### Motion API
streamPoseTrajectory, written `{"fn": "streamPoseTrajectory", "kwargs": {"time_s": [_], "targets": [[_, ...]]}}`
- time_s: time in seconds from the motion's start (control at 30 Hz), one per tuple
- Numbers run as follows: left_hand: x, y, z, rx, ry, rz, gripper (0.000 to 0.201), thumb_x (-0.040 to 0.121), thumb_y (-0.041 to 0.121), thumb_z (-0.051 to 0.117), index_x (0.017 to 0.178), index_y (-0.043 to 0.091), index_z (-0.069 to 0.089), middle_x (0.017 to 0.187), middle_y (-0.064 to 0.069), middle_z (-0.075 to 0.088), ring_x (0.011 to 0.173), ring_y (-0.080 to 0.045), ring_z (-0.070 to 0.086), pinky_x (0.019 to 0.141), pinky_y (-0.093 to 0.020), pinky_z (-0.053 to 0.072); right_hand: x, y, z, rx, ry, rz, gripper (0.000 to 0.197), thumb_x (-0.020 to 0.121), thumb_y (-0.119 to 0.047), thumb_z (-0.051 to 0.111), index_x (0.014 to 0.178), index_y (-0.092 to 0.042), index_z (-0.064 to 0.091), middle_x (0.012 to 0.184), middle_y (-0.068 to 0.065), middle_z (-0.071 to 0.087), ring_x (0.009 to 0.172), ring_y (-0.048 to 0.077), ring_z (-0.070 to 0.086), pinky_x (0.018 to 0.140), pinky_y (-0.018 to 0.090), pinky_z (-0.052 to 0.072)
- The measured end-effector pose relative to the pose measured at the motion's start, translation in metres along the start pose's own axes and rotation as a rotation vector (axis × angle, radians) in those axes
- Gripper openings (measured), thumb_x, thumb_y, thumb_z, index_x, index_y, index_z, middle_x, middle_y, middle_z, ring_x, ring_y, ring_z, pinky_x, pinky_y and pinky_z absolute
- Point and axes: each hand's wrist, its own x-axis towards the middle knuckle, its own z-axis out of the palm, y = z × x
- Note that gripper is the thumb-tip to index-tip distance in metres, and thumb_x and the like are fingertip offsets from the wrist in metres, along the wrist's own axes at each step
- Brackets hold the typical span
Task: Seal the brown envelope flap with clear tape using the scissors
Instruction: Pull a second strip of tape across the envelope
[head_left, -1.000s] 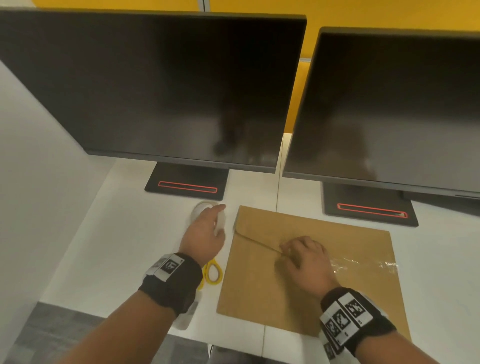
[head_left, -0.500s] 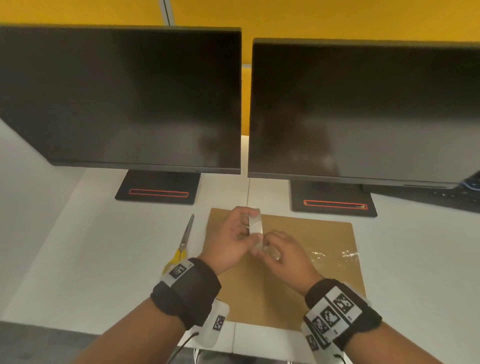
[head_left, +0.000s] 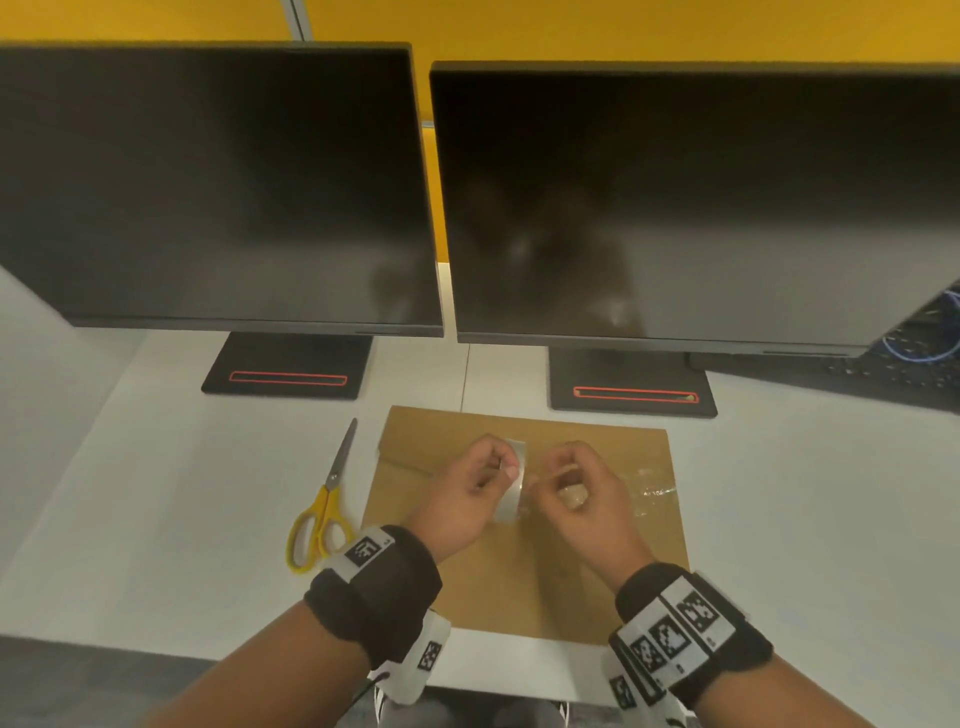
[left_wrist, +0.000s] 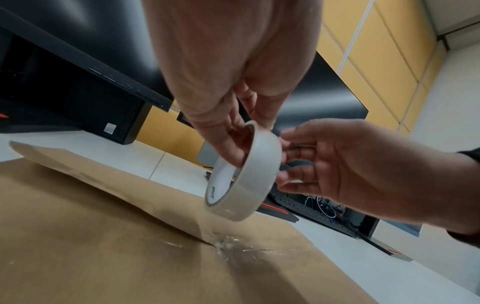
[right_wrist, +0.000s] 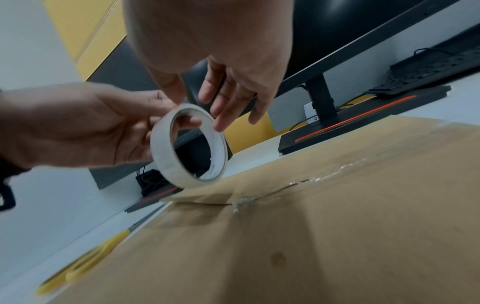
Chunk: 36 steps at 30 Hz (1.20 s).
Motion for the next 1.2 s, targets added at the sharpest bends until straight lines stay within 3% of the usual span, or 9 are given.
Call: {"fn": "streamPoseTrajectory", "kwargs": {"time_s": [0.07, 0.2, 0.37, 0.5, 0.57, 0.63, 0.77, 0.97, 1.2], "targets": [[-0.002, 0.001, 0.003, 0.01, -0.014, 0.011, 0.006, 0.096, 0.012, 0.052, 0.093, 0.007, 0.055, 0.094, 0.003, 0.066, 0.101, -0.011, 0.064, 0.091, -0.031, 0.047, 0.005, -0.002, -0.004, -0.01, -0.011, -0.023, 0.022, 0.079, -0.018, 0.073, 0.098, -0.026, 0.064, 0.096, -0.01, 0.06, 0.077, 0.005, 0.061, 0.07, 0.008, 0.046], [-0.003, 0.003, 0.003, 0.028, -0.022, 0.015, 0.008, 0.096, 0.014, 0.053, 0.096, 0.005, 0.055, 0.093, 0.009, 0.063, 0.091, -0.007, 0.061, 0.088, -0.028, 0.047, 0.011, 0.0, -0.004, -0.014, -0.079, -0.141, 0.014, 0.078, -0.009, 0.075, 0.085, -0.022, 0.072, 0.09, -0.008, 0.062, 0.075, 0.006, 0.061, 0.075, 0.012, 0.048], [-0.003, 0.008, -0.003, 0.091, -0.041, -0.031, 0.008, 0.097, 0.018, 0.052, 0.105, 0.017, 0.054, 0.099, 0.006, 0.063, 0.093, -0.014, 0.062, 0.084, -0.029, 0.049, 0.015, -0.003, -0.006, -0.03, -0.127, -0.155, 0.012, 0.078, -0.009, 0.073, 0.081, -0.021, 0.071, 0.089, -0.004, 0.063, 0.079, 0.007, 0.062, 0.078, 0.014, 0.049], [-0.002, 0.008, -0.012, 0.063, -0.135, -0.072, 0.033, 0.094, 0.026, 0.057, 0.122, 0.031, 0.04, 0.084, 0.01, 0.065, 0.079, -0.006, 0.06, 0.076, -0.021, 0.047, 0.018, -0.002, -0.004, -0.062, -0.159, -0.099, 0.007, 0.086, -0.011, 0.062, 0.082, -0.017, 0.062, 0.088, -0.002, 0.059, 0.082, 0.01, 0.06, 0.079, 0.025, 0.052], [-0.001, 0.003, -0.019, 0.163, -0.117, -0.087, 0.023, 0.089, 0.044, 0.058, 0.105, 0.028, 0.053, 0.075, 0.003, 0.065, 0.073, -0.009, 0.058, 0.074, -0.028, 0.046, 0.017, -0.003, -0.003, -0.063, -0.154, -0.077, 0.009, 0.09, -0.013, 0.057, 0.083, -0.019, 0.059, 0.089, -0.001, 0.058, 0.083, 0.011, 0.059, 0.078, 0.023, 0.052], [0.0, -0.004, -0.027, 0.281, -0.066, -0.07, 0.035, 0.085, 0.055, 0.057, 0.079, 0.02, 0.057, 0.068, -0.004, 0.059, 0.064, -0.013, 0.052, 0.067, -0.033, 0.045, 0.014, -0.006, -0.001, -0.067, -0.18, -0.065, 0.015, 0.092, -0.015, 0.054, 0.081, -0.026, 0.055, 0.09, -0.002, 0.057, 0.083, 0.006, 0.057, 0.076, 0.016, 0.049], [0.008, -0.003, -0.035, 0.424, 0.032, -0.032, 0.044, 0.093, 0.043, 0.053, 0.058, 0.021, 0.039, 0.053, 0.005, 0.036, 0.054, -0.015, 0.035, 0.059, -0.032, 0.033, 0.003, -0.01, 0.011, -0.003, -0.207, -0.013, 0.016, 0.094, -0.019, 0.052, 0.081, -0.028, 0.054, 0.086, -0.006, 0.059, 0.083, 0.009, 0.058, 0.072, 0.014, 0.046], [0.011, 0.002, -0.037, 0.584, 0.061, 0.048, 0.037, 0.094, 0.048, 0.047, 0.068, 0.021, 0.046, 0.054, 0.004, 0.04, 0.057, -0.017, 0.042, 0.058, -0.034, 0.038, 0.014, -0.015, 0.014, 0.265, -0.151, 0.244, 0.007, 0.087, -0.012, 0.063, 0.083, -0.018, 0.063, 0.08, 0.0, 0.071, 0.082, 0.02, 0.067, 0.076, 0.028, 0.053], [0.011, -0.001, -0.035, 0.64, 0.044, 0.119, 0.032, 0.095, 0.046, 0.047, 0.073, 0.023, 0.048, 0.06, 0.005, 0.048, 0.062, -0.017, 0.049, 0.058, -0.034, 0.038, 0.023, -0.022, 0.011, 0.289, -0.198, 0.299, 0.023, 0.076, -0.009, 0.074, 0.095, -0.013, 0.061, 0.085, 0.013, 0.072, 0.073, 0.016, 0.063, 0.064, 0.021, 0.053]]}}
